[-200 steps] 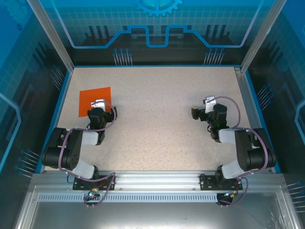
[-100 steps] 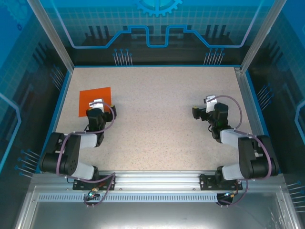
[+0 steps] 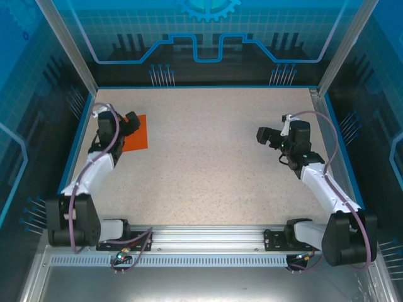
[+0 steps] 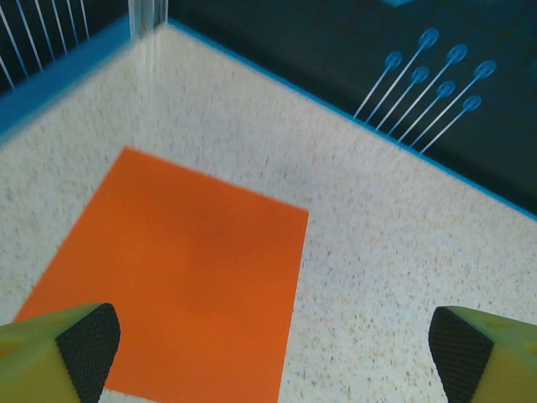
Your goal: Fold a paper plane with a square sheet of paper (pick it up from the middle)
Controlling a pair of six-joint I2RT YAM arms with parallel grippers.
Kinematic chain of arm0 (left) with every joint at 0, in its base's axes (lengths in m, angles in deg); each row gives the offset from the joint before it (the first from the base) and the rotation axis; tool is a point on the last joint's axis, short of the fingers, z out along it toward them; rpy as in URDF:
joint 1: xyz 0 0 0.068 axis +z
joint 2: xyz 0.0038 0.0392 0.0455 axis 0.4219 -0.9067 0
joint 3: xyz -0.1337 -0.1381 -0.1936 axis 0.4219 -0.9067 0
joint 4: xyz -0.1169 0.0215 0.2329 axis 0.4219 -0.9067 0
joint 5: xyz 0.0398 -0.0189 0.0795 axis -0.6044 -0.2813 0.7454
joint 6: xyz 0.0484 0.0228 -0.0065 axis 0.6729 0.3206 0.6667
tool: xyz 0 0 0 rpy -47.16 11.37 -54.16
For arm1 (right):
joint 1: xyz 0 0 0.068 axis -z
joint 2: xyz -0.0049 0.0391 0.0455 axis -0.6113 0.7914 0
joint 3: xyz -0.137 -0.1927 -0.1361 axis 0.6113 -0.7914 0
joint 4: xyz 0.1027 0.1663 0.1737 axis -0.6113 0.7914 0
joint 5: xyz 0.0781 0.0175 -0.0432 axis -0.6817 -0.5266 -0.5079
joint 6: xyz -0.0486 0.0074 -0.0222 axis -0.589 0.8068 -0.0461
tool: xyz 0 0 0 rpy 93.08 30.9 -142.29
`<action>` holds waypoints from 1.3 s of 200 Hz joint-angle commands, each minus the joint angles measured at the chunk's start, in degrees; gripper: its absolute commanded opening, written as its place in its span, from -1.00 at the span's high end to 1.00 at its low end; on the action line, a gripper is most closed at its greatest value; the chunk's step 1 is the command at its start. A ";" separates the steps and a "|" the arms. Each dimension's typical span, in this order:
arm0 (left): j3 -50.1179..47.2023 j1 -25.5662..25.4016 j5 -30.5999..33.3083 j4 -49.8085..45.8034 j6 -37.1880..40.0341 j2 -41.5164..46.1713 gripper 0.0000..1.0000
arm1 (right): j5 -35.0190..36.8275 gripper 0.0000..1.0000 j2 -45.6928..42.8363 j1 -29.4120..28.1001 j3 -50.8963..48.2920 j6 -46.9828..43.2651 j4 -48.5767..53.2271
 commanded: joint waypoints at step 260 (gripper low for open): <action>11.77 -1.82 -36.16 -12.91 -18.11 -32.83 -0.97 | -7.24 -0.98 7.38 -9.92 4.09 10.17 8.33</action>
